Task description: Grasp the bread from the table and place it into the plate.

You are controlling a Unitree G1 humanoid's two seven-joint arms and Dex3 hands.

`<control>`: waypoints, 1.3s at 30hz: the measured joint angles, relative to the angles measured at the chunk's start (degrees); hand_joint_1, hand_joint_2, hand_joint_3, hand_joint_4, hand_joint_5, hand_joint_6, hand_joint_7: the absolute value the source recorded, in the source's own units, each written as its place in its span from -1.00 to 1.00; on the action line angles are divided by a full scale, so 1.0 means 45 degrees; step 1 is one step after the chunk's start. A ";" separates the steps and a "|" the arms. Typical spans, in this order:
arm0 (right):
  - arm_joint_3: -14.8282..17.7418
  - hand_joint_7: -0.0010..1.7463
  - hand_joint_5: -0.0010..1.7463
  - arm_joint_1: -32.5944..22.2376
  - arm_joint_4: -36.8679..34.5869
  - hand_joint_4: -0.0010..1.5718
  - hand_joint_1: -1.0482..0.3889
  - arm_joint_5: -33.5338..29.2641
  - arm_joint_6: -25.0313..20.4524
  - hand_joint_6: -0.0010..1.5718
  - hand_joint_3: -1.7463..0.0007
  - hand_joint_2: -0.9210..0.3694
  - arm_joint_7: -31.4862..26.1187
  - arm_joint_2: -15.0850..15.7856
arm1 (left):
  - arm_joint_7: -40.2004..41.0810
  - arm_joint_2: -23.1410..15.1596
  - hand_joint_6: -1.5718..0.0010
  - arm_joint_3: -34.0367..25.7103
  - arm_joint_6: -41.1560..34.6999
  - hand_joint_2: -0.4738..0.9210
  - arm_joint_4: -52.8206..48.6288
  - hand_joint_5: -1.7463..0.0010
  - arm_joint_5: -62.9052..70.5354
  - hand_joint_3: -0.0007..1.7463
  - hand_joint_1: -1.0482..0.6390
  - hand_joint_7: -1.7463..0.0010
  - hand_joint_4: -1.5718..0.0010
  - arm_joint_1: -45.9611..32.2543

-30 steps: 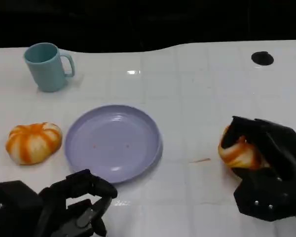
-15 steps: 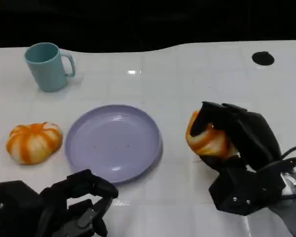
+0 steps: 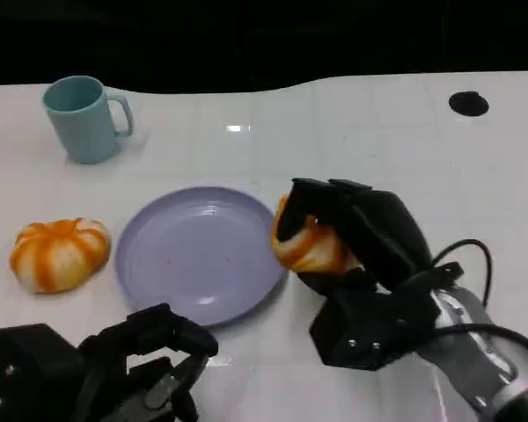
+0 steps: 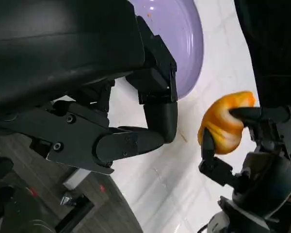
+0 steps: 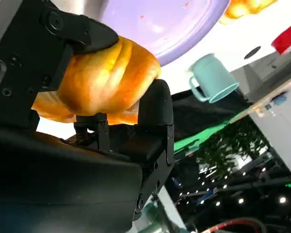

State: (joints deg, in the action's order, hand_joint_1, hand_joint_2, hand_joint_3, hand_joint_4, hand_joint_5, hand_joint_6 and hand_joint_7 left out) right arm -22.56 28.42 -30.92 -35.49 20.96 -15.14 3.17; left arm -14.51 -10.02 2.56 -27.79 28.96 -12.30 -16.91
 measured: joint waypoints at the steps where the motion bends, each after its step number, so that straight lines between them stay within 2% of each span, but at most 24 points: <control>1: -0.0074 0.98 1.00 0.0135 -0.0213 0.29 0.32 -0.0055 0.0020 -0.04 -0.70 0.03 -0.0050 -0.0108 | -0.0001 -0.0002 0.25 0.0006 0.0036 0.95 0.0000 -1.00 0.0003 -0.34 -0.16 -0.57 0.17 -0.0010; 5: -0.0436 0.99 1.00 0.0889 -0.1433 0.27 0.29 -0.0122 0.0150 -0.07 -0.69 -0.01 -0.0183 -0.0559 | 0.0000 -0.0003 0.25 0.0011 0.0084 0.94 0.0027 -1.00 -0.0004 -0.33 -0.15 -0.57 0.18 -0.0068; 10: -0.0596 1.00 1.00 0.1948 -0.3029 0.26 0.23 -0.0144 0.0424 -0.10 -0.53 -0.08 -0.0415 -0.1073 | 0.0004 0.0011 0.25 0.0004 0.0080 0.92 0.0117 -1.00 -0.0027 -0.32 -0.15 -0.56 0.18 -0.0118; 14: -0.0764 1.00 1.00 0.2720 -0.4194 0.24 0.19 -0.0164 0.0471 -0.12 -0.50 -0.10 -0.0634 -0.1634 | 0.0006 0.0022 0.26 0.0038 0.0078 0.92 0.0203 -1.00 -0.0012 -0.31 -0.16 -0.56 0.18 -0.0199; 22: -0.0993 0.96 1.00 0.3654 -0.5900 0.21 0.23 -0.0155 0.0366 -0.13 -0.42 -0.12 -0.0862 -0.2505 | 0.0045 0.0168 0.25 0.0072 -0.0128 0.89 0.0330 -1.00 -0.0071 -0.28 -0.15 -0.55 0.18 -0.0325; 24: -0.0992 0.79 1.00 0.3810 -0.6265 0.17 0.23 -0.0132 0.0357 -0.10 -0.34 -0.18 -0.0894 -0.2684 | 0.0051 0.0171 0.25 0.0070 -0.0179 0.88 0.0415 -1.00 -0.0084 -0.27 -0.13 -0.55 0.18 -0.0331; 27: -0.0991 0.23 1.00 0.4001 -0.6648 0.02 0.18 -0.0026 0.0318 0.00 -0.11 -0.30 -0.0812 -0.2867 | 0.0057 0.0208 0.24 0.0067 -0.0262 0.86 0.0502 -1.00 -0.0139 -0.24 -0.14 -0.55 0.17 -0.0343; 28: -0.0989 -0.04 0.83 0.4076 -0.6733 -0.09 0.14 0.0005 0.0195 -0.01 0.08 -0.44 -0.0674 -0.2927 | 0.0058 0.0208 0.23 0.0067 -0.0268 0.85 0.0505 -1.00 -0.0137 -0.24 -0.14 -0.55 0.16 -0.0348; 30: -0.0981 -0.41 0.51 0.4220 -0.6893 -0.24 0.10 0.0124 -0.0147 -0.03 0.38 -0.67 -0.0142 -0.3048 | 0.0059 0.0213 0.23 0.0067 -0.0269 0.85 0.0508 -1.00 -0.0138 -0.23 -0.14 -0.55 0.16 -0.0349; 31: -0.0991 -0.62 0.14 0.4246 -0.6908 -0.39 0.04 0.0203 -0.0281 -0.11 0.55 -0.81 0.0167 -0.3073 | 0.0061 0.0220 0.23 0.0066 -0.0278 0.85 0.0512 -1.00 -0.0139 -0.22 -0.14 -0.55 0.15 -0.0349; 33: -0.1153 -0.85 -0.33 0.4294 -0.6904 -0.52 -0.05 0.0169 -0.0533 -0.24 0.74 -0.96 0.0694 -0.3065 | 0.0068 0.0228 0.23 0.0065 -0.0340 0.84 0.0541 -1.00 -0.0140 -0.22 -0.14 -0.55 0.16 -0.0351; 35: -0.1514 -0.95 -0.49 0.4345 -0.6888 -0.65 -0.12 -0.0130 -0.0702 -0.37 0.78 -0.99 0.1022 -0.2982 | 0.0075 0.0229 0.23 0.0061 -0.0367 0.84 0.0596 -1.00 -0.0141 -0.21 -0.14 -0.54 0.16 -0.0350; 36: -0.1644 -0.98 -0.56 0.4355 -0.6879 -0.77 -0.18 -0.0271 -0.0785 -0.50 0.76 -1.00 0.1125 -0.2935 | 0.0075 0.0229 0.23 0.0059 -0.0367 0.84 0.0609 -1.00 -0.0143 -0.21 -0.14 -0.54 0.16 -0.0350; 39: -0.2039 -0.99 -0.69 0.4437 -0.6859 -0.96 -0.34 -0.0624 -0.1051 -0.71 0.71 -1.00 0.1530 -0.2812 | 0.0075 0.0230 0.23 0.0042 -0.0366 0.84 0.0609 -1.00 -0.0147 -0.20 -0.14 -0.54 0.16 -0.0350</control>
State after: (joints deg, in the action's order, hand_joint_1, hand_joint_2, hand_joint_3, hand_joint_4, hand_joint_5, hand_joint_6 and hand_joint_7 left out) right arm -31.73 48.38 -61.79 -38.30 16.23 -8.26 -9.48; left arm -14.17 -8.99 2.75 -29.44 31.70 -12.96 -18.49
